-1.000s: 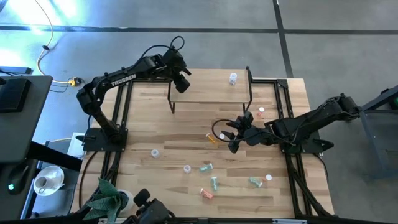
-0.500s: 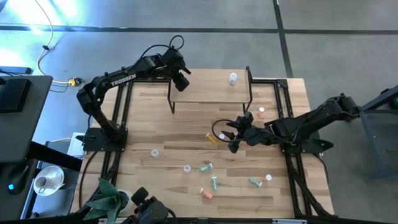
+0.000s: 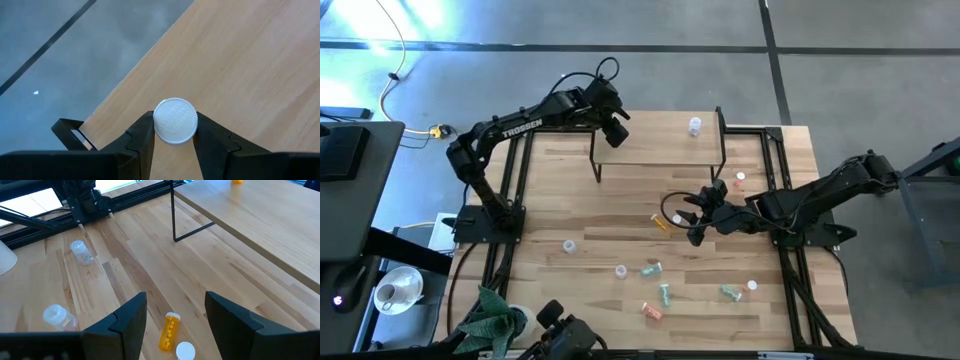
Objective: Pick and place medicine bottles onto shelf by color
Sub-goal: Put the orange pill bottle on the shelf
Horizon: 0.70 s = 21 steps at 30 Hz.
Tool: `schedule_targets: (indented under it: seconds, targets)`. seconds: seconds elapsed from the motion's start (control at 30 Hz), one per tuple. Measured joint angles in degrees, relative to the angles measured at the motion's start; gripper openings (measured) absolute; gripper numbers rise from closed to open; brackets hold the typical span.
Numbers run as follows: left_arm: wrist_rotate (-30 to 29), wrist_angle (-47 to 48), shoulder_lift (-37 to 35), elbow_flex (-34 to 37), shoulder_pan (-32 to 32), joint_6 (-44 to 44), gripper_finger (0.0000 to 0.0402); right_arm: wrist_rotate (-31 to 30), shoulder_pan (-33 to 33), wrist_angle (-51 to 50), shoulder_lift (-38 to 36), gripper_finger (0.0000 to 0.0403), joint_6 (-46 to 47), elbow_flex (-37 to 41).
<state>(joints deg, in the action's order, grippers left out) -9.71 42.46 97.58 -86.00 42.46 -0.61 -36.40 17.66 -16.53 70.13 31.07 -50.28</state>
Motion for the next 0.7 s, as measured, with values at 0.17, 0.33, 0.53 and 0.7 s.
schedule_targets:
  seconds: [0.17, 0.33, 0.53, 0.7]
  targets:
    - [0.3, 0.3, -0.1, 0.0, 0.0, 0.2, 0.0109, 0.0, 0.0, 0.0, 0.0, 0.0193, 0.0, 0.0]
    - [0.3, 0.1, -0.1, 0.1, 0.0, 0.4, 0.0120, 0.0, 0.0, 0.0, 0.0, 0.0193, 0.0, 0.0]
    - [0.9, 0.6, 0.3, 0.5, -0.1, 0.3, 0.0150, 0.0, 0.0, 0.0, 0.0, 0.0193, 0.0, 0.0]
    - [0.3, 0.3, 0.2, 0.2, 0.0, -0.6, 0.0173, 0.0, 0.0, -0.1, 0.0, 0.0193, 0.0, 0.0]
